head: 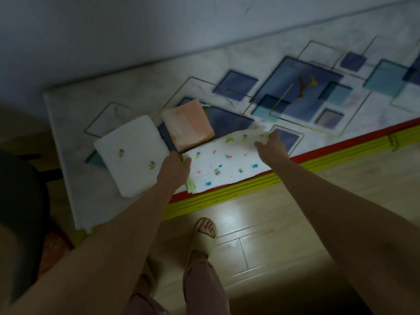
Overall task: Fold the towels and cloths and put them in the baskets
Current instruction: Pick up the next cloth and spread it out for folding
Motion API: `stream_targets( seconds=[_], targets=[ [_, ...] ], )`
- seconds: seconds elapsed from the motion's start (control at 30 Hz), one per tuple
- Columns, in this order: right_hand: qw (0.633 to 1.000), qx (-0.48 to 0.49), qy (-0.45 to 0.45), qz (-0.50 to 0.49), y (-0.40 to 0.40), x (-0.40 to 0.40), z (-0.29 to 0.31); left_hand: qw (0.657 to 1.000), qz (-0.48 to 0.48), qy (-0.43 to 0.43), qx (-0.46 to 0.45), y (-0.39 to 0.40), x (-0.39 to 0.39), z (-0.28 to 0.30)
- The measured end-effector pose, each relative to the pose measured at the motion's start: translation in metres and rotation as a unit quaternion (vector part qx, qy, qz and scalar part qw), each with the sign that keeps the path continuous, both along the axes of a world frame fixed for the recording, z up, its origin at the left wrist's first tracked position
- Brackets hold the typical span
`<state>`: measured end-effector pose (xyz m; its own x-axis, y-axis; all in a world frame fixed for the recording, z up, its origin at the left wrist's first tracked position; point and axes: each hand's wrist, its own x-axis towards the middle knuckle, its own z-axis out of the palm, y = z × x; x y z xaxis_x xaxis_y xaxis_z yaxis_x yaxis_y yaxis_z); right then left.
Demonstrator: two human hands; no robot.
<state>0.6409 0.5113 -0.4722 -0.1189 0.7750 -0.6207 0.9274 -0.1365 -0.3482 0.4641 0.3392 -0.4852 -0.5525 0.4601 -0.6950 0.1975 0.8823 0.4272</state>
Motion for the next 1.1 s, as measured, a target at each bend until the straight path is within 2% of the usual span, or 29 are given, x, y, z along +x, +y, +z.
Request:
stream_targets(
  seconds=[0.17,0.27,0.5,0.6,0.7,0.77,0.87,1.0,1.1],
  targets=[
    [0.991,0.048,0.079,0.098,-0.028,-0.053,0.07,0.998,-0.054,0.016,0.036,-0.024,-0.038,0.072],
    [0.978,0.059,0.144,0.137,-0.06,-0.106,0.132,0.991,-0.073,0.047,0.1,-0.054,-0.071,0.136],
    [0.919,0.08,0.311,0.229,-0.151,-0.265,0.293,0.954,0.002,0.159,0.253,-0.158,-0.176,0.325],
    [0.892,0.085,0.343,0.282,-0.195,-0.334,0.353,0.931,0.06,0.192,0.303,-0.217,-0.223,0.378],
    [0.864,0.114,0.343,0.35,-0.239,-0.395,0.383,0.913,0.143,0.213,0.317,-0.269,-0.268,0.398],
    [0.839,0.151,0.326,0.41,-0.264,-0.432,0.391,0.916,0.189,0.2,0.291,-0.296,-0.297,0.399],
    [0.775,0.231,0.293,0.51,-0.29,-0.488,0.395,0.93,0.203,0.2,0.234,-0.325,-0.343,0.396],
    [0.674,0.305,0.259,0.621,-0.312,-0.559,0.392,0.928,0.235,0.216,0.195,-0.356,-0.399,0.391],
    [0.638,0.354,0.211,0.651,-0.323,-0.589,0.389,0.925,0.244,0.21,0.2,-0.372,-0.42,0.389]
  ],
)
